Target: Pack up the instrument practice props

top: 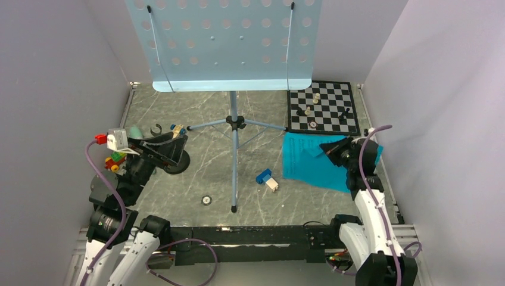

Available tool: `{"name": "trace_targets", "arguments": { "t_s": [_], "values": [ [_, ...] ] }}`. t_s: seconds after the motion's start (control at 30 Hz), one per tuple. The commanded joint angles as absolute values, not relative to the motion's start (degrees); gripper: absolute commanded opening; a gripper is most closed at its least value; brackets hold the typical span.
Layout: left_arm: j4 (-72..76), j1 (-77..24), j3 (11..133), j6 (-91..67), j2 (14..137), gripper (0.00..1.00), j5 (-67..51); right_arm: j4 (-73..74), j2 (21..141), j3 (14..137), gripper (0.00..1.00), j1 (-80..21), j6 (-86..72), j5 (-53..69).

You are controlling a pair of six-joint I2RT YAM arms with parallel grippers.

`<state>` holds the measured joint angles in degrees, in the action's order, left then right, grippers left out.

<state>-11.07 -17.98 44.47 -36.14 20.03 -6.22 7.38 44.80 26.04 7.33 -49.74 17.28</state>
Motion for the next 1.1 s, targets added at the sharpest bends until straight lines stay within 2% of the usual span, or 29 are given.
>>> {"name": "trace_targets", "arguments": {
  "t_s": [0.0, 0.23, 0.3, 0.37, 0.57, 0.67, 0.8, 1.07],
  "values": [
    [-9.18, -17.75, 45.68, -37.64, 20.46, 0.72, -7.69, 1.97, 46.94, 40.68, 0.00, 6.60, -49.65, 19.16],
    [-9.68, -17.75, 46.56, -37.88, 21.05, 0.72, -7.79, 10.05, 59.55, 75.44, 0.00, 6.40, -43.32, 16.47],
    [-10.30, -17.75, 46.90, -37.56, 20.83, 0.72, -7.04, 11.16, 60.20, 80.95, 0.00, 4.48, -41.70, 13.15],
    [-10.30, -17.75, 46.67, -37.40, 20.41, 0.73, -6.46, 9.69, 57.74, 76.23, 0.00, 3.71, -42.62, 11.45],
    [-9.50, -17.75, 43.50, -39.01, 19.25, 0.73, -7.98, 0.59, 48.33, 40.75, 0.00, 3.78, -49.00, 10.51],
    [-10.69, -17.75, 43.14, -38.90, 19.53, 0.73, -8.47, -3.92, 44.11, 28.18, 0.00, 3.82, -51.32, 9.39],
    [-10.77, -17.75, 42.15, -39.19, 19.56, 0.72, -9.06, -6.76, 40.98, 19.84, 0.00, 3.78, -52.82, 7.70],
    [-10.02, -17.75, 39.79, -40.47, 18.84, 0.73, -9.03, -8.27, 39.05, 14.25, 0.00, 3.73, -55.42, 6.50]
  ]
}}
